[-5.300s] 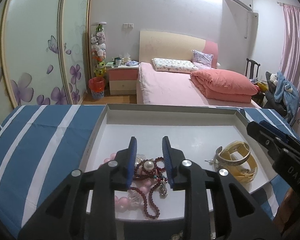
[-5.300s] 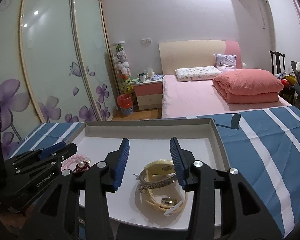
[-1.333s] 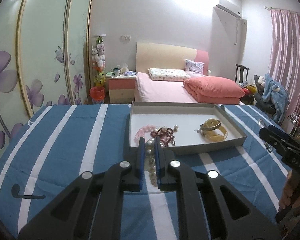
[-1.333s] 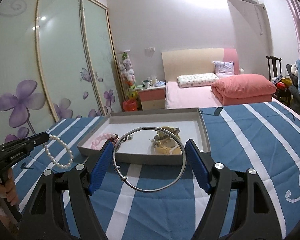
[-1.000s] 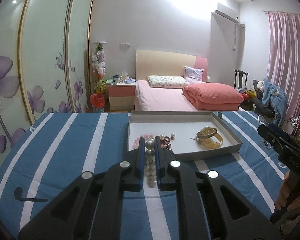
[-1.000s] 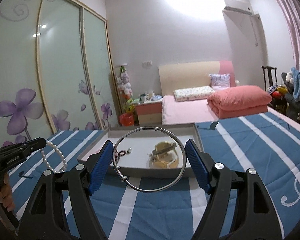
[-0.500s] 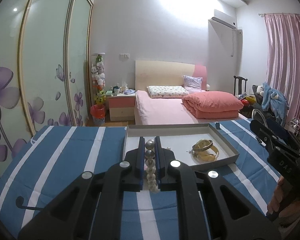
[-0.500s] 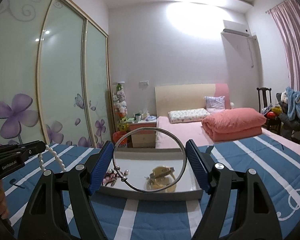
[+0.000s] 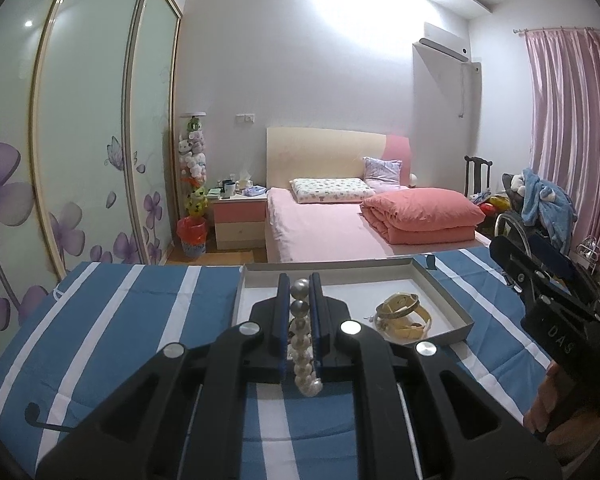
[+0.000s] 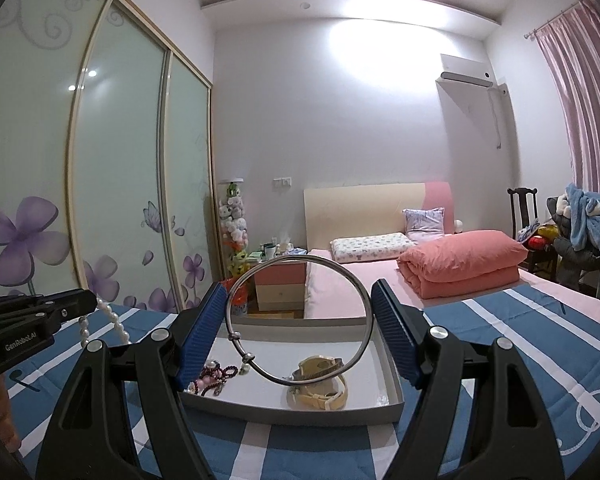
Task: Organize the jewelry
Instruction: 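Carry the pearl bracelet in the left tool while the right tool carries the bangle over the tray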
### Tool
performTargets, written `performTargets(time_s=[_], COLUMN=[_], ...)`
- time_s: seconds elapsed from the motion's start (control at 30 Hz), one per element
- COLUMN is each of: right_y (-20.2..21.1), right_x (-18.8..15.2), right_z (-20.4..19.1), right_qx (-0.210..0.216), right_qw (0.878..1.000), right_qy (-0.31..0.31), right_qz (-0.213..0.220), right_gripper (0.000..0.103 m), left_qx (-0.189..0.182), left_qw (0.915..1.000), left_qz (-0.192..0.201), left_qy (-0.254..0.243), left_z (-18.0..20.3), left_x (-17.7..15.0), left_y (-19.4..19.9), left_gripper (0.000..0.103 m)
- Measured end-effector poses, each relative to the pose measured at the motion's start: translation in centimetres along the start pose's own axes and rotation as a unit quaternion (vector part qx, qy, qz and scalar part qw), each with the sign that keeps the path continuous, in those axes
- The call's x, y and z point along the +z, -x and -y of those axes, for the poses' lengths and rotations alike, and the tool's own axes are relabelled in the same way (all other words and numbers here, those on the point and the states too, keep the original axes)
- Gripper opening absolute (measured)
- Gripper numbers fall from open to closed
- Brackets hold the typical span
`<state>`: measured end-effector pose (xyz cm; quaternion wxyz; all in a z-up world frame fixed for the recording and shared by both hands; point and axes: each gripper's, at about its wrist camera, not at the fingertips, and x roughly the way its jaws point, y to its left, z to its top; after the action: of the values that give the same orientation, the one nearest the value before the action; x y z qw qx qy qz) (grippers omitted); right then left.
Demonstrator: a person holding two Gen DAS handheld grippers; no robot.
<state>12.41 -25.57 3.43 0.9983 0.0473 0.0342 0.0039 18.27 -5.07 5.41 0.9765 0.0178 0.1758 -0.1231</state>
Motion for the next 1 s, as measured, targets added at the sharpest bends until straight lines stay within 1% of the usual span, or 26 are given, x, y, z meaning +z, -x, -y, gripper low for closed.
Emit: performTargets(time_s=[0.3, 0.47, 0.73, 1.0], right_y=[-1.4, -2.8, -5.6, -7.7], right_x=[0.7, 0.8, 0.1, -0.9], right_z=[0.4, 0.8, 1.3, 2.0], right_qx=[0.0, 0.001, 0.003, -0.001], right_qw=[1.0, 1.0, 1.0, 0.999], right_qy=[0.001, -0.006, -0.015, -0.024], right_qz=[0.015, 0.017, -0.003, -0.029], right_gripper=[0.074, 0.074, 0.074, 0.074], left_qx=[0.005, 0.011, 0.015, 0.014], left_qw=[0.9999, 0.9998, 0.9999, 0.9998], left_qz=[0.011, 0.016, 0.003, -0.011], left_qy=[-0.005, -0.008, -0.006, 0.001], left_z=[0.4, 0.5, 0.4, 0.6], left_x=[0.8, 1.5, 1.8, 1.3], left_y=[-1.9, -3.8, -7.8, -11.1], left_gripper=[0.01, 0.01, 0.01, 0.01])
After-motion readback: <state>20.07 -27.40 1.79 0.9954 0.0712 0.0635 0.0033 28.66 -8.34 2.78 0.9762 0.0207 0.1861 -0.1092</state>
